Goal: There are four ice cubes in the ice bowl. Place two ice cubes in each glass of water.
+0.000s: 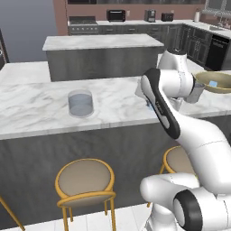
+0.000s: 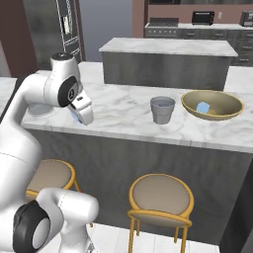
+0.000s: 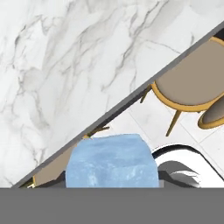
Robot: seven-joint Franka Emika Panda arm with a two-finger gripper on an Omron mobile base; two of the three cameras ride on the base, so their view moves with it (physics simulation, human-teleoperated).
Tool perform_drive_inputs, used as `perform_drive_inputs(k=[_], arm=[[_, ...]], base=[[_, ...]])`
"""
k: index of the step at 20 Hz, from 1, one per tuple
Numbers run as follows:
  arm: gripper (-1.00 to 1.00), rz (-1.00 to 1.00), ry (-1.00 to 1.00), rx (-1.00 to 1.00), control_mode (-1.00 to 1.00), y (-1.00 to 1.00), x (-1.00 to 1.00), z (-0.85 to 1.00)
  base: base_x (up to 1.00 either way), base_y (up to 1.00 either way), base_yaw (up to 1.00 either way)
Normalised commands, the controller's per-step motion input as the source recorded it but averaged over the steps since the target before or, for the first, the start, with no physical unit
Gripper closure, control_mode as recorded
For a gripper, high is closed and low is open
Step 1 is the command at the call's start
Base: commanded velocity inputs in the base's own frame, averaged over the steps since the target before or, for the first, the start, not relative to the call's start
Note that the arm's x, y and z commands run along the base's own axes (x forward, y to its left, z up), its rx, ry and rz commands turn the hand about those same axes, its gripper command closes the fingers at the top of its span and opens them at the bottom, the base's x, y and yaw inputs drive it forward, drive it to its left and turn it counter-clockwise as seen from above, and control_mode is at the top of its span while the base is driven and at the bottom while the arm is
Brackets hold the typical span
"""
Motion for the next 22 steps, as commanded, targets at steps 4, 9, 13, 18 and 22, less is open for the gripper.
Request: perform_drive_inputs(k=[4,9,13,18,22], arm=[[1.0,0.15,-0.06,0.01,-1.0,0.3,0.44,0.16],[1.0,0.24,-0.18,0.04,-1.0,0.23,0.34,0.23],[1.0,0.27,-0.15,0.01,-1.0,0.36,0.21,0.26],[1.0,0.25,-0.03,0.0,-1.0,0.62,0.32,0.04],[1.0,0.23,-0.01,0.0,-1.0,0.48,0.26,0.01]], base=[[0.0,0.0,0.0],[0.0,0.0,0.0],[0.0,0.0,0.0],[0.0,0.0,0.0],[0.0,0.0,0.0]])
